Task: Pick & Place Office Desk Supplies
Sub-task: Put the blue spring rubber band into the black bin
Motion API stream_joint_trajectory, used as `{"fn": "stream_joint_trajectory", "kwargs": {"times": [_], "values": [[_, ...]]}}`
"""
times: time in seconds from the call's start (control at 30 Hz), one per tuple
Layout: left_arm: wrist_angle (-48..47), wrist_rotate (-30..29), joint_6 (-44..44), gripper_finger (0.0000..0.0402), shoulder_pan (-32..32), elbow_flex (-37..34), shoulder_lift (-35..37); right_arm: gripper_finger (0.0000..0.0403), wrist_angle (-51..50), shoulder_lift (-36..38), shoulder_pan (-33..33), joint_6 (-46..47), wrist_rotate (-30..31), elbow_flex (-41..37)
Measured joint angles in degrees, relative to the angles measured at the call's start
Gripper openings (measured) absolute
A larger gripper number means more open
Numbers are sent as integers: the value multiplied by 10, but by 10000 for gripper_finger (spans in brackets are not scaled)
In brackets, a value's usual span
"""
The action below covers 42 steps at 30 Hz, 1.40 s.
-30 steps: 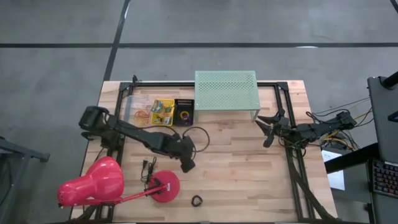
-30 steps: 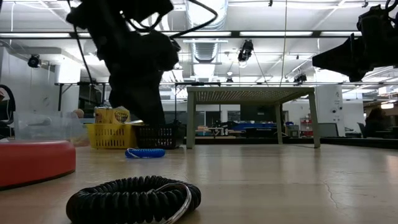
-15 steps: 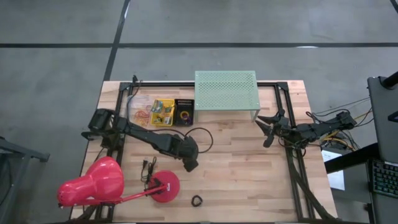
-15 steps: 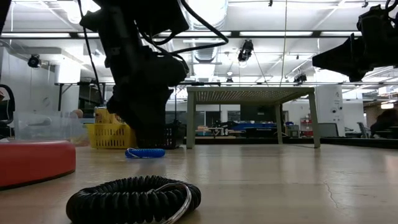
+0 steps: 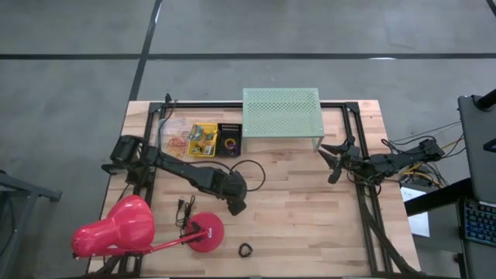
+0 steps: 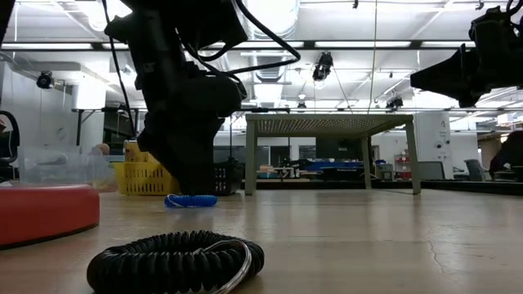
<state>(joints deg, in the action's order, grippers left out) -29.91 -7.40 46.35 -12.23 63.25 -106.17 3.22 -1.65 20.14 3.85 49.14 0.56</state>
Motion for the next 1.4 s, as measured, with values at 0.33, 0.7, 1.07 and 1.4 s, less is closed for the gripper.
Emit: {"fn": "stream_joint_trajectory", "kwargs": {"times": [0.33,0.7,1.07,1.4], "values": [[49,32,19,190,16,-52,4,114,0,0,0,0,0,0],[48,31,-7,116,19,-53,4,114,0,0,0,0,0,0],[57,25,2,61,19,-52,10,114,0,0,0,0,0,0],[58,-88,1,48,18,-51,116,114,0,0,0,0,0,0]]}}
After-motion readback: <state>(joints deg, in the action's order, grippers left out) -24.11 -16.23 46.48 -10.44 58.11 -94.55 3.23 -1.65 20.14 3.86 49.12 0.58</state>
